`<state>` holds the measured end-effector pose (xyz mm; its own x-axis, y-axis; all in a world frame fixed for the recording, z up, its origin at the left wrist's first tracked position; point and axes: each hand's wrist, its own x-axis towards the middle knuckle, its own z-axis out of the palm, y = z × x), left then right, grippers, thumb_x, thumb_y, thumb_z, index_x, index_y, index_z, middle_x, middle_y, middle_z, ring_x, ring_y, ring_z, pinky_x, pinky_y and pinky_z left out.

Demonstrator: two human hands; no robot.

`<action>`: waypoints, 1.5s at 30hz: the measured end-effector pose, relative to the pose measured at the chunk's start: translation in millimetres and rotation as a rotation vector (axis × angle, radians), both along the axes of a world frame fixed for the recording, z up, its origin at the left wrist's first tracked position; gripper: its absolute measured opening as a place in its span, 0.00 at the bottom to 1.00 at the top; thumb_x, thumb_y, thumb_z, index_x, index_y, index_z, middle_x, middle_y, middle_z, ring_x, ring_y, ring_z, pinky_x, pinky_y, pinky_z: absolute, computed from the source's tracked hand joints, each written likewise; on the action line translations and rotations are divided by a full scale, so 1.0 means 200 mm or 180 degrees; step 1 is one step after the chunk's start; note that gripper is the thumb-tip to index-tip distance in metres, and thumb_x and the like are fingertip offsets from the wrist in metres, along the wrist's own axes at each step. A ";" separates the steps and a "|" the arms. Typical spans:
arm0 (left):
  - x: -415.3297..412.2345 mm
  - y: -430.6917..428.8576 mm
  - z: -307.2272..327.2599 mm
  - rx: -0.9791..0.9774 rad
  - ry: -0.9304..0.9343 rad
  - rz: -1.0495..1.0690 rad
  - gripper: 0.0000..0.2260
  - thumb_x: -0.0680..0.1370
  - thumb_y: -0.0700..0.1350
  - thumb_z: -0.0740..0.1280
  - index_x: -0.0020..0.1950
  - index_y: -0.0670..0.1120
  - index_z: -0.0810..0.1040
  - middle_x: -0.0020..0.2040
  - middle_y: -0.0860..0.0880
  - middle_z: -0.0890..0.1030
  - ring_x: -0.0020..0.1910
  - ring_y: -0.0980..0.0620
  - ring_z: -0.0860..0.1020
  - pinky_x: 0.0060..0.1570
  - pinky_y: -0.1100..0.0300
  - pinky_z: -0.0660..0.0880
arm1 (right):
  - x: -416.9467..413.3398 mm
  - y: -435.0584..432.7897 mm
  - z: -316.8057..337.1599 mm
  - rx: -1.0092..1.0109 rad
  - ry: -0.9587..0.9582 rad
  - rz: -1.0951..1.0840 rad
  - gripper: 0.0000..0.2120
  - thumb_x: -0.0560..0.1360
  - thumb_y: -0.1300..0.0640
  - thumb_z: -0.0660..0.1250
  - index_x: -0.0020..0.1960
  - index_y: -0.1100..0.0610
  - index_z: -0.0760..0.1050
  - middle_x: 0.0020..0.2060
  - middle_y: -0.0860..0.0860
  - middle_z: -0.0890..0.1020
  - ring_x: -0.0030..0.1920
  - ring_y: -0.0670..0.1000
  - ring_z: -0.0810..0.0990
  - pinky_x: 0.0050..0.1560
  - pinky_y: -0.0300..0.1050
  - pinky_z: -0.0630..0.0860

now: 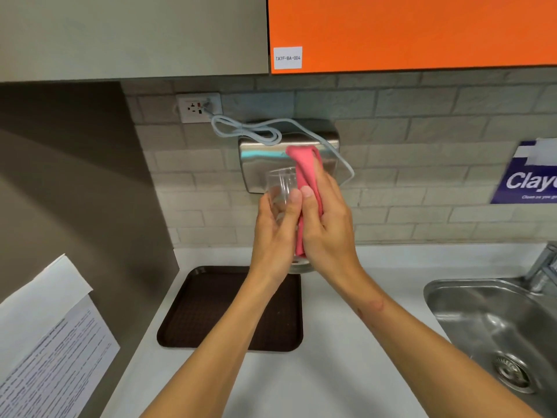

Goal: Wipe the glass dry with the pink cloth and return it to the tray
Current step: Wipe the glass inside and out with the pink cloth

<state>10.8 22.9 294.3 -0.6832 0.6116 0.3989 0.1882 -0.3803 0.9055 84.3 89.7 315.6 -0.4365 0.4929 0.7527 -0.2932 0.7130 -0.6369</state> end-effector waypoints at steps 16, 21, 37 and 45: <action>-0.04 -0.06 0.04 0.0239 -0.0467 -0.0361 0.21 0.82 0.63 0.64 0.64 0.52 0.86 0.60 0.43 0.88 0.60 0.47 0.87 0.54 0.55 0.84 | -0.02 0.03 0.09 0.0305 -0.0003 0.0789 0.23 0.89 0.63 0.50 0.84 0.56 0.62 0.83 0.50 0.67 0.85 0.50 0.61 0.86 0.56 0.60; -0.06 -0.08 0.07 0.0369 -0.0432 -0.0168 0.33 0.76 0.71 0.69 0.70 0.47 0.82 0.66 0.41 0.86 0.67 0.41 0.83 0.70 0.39 0.77 | 0.01 -0.06 -0.04 0.0022 -0.0001 0.0853 0.24 0.90 0.61 0.51 0.85 0.52 0.58 0.84 0.48 0.65 0.84 0.52 0.63 0.84 0.62 0.64; -0.03 -0.11 0.12 0.0129 0.0263 0.0270 0.27 0.78 0.69 0.60 0.69 0.55 0.80 0.68 0.47 0.81 0.63 0.55 0.81 0.71 0.46 0.76 | 0.05 -0.06 0.03 -0.0072 0.0259 0.0681 0.25 0.89 0.62 0.50 0.86 0.59 0.54 0.79 0.56 0.70 0.69 0.49 0.76 0.71 0.42 0.72; 0.02 -0.09 0.14 0.0104 0.0295 0.0425 0.30 0.82 0.63 0.63 0.80 0.47 0.69 0.67 0.50 0.83 0.64 0.54 0.84 0.63 0.54 0.82 | 0.03 -0.08 0.05 0.0358 0.0068 0.0322 0.25 0.88 0.61 0.52 0.85 0.61 0.56 0.84 0.52 0.63 0.86 0.49 0.58 0.86 0.54 0.60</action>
<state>14.7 5.3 321.6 -0.7169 0.5035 0.4822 0.3213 -0.3752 0.8695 90.4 73.3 326.4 -0.4628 0.3593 0.8104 -0.3799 0.7456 -0.5475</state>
